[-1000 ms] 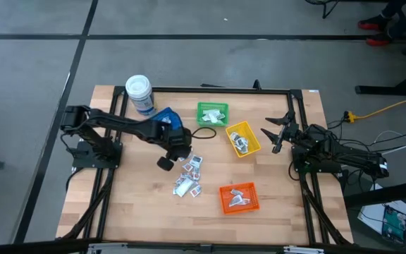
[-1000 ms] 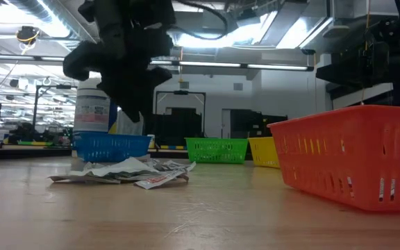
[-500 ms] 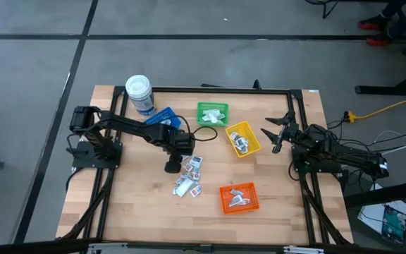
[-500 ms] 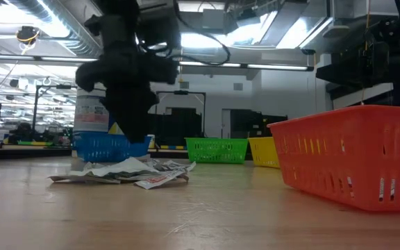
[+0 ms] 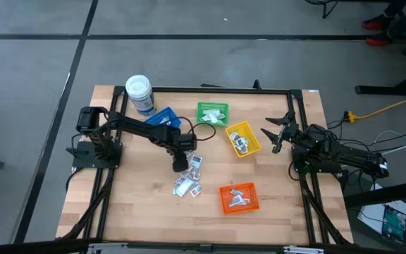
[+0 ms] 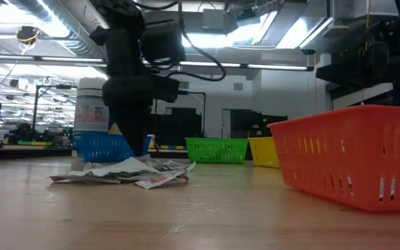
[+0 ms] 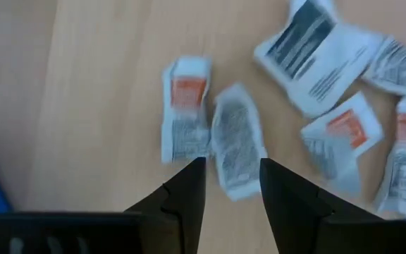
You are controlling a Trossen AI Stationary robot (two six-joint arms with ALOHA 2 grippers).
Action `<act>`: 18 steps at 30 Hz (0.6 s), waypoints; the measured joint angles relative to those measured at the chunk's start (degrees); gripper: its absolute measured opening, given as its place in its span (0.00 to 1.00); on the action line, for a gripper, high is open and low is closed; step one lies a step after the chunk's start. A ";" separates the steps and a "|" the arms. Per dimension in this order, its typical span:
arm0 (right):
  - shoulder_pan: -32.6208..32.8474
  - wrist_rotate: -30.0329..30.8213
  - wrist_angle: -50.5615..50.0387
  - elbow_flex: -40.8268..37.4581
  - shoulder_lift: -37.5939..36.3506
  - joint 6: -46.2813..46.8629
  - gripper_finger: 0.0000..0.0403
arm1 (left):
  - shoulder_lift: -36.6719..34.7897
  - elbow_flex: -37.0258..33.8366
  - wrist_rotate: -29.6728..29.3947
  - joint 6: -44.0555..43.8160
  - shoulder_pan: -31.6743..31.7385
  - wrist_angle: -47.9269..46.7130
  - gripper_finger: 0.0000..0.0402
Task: Pick & Place First Aid Supplies
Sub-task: Put the white ointment pack into the orange bin
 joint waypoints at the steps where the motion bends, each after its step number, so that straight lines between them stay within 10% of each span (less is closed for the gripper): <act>1: 0.00 0.02 0.02 0.00 0.02 -0.01 0.59 | 0.28 0.02 0.05 -1.05 0.09 0.06 0.32; 18: 0.00 0.00 0.00 0.00 0.00 -0.01 0.59 | 3.74 0.15 7.41 -3.98 0.79 0.74 0.27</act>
